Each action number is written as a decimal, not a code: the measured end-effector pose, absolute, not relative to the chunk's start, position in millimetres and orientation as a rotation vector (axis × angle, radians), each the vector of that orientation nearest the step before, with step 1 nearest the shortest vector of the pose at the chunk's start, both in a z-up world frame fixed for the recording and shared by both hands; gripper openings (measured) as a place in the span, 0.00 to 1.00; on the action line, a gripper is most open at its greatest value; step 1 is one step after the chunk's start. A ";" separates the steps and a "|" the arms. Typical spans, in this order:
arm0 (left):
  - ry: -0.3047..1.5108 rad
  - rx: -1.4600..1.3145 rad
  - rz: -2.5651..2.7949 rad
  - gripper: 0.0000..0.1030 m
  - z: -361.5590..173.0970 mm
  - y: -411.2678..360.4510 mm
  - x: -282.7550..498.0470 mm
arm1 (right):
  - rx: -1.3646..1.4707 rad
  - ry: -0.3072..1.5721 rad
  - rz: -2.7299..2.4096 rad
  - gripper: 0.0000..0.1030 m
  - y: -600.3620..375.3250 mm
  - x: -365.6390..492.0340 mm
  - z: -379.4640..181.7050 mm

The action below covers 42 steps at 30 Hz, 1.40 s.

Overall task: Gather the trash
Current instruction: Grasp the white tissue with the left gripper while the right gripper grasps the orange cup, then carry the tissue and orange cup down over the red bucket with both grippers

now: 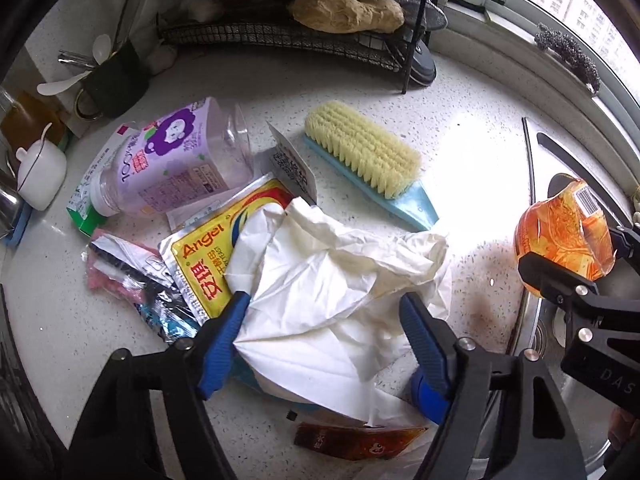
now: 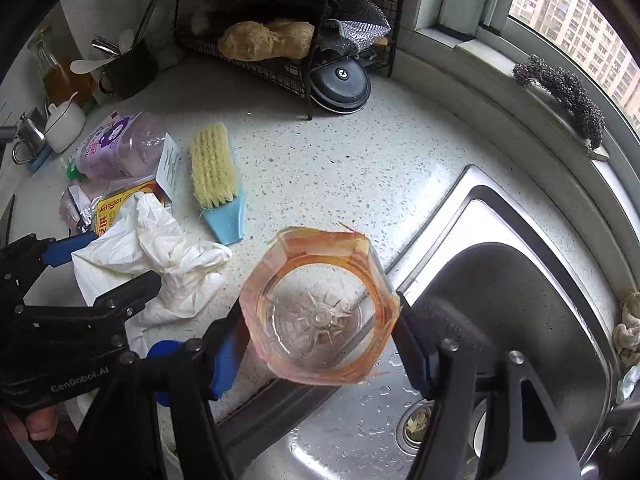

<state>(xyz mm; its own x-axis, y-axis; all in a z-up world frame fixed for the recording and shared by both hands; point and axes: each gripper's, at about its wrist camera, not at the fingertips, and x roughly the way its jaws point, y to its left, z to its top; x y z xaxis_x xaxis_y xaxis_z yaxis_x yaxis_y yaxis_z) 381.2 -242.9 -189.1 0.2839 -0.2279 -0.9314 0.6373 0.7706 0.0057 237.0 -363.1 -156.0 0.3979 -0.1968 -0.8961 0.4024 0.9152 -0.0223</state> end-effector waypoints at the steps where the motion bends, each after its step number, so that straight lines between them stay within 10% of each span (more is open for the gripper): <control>1: 1.161 0.415 -0.601 0.57 -193.0 -243.7 381.7 | 0.211 1.100 -0.386 0.63 -363.4 235.7 -156.0; 7: 1.173 0.358 -0.615 0.10 -189.6 -241.0 384.6 | 0.205 1.087 -0.383 0.63 -356.0 233.1 -151.5; 28: 0.877 0.203 -0.445 0.06 -42.1 -143.4 253.8 | 0.049 0.866 -0.141 0.63 -273.6 144.5 -41.0; 42: 0.906 0.097 -0.217 0.06 -44.7 -35.1 95.6 | -0.074 0.858 0.131 0.63 -171.5 56.4 -43.7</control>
<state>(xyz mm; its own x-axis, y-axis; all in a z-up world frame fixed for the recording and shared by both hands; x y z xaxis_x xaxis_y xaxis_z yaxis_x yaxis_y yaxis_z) 95.6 -35.1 -44.7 0.5969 -0.1463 -0.7889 0.2276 0.9737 -0.0084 56.4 -171.5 -43.7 0.6465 0.0849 -0.7581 -0.1447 0.9894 -0.0127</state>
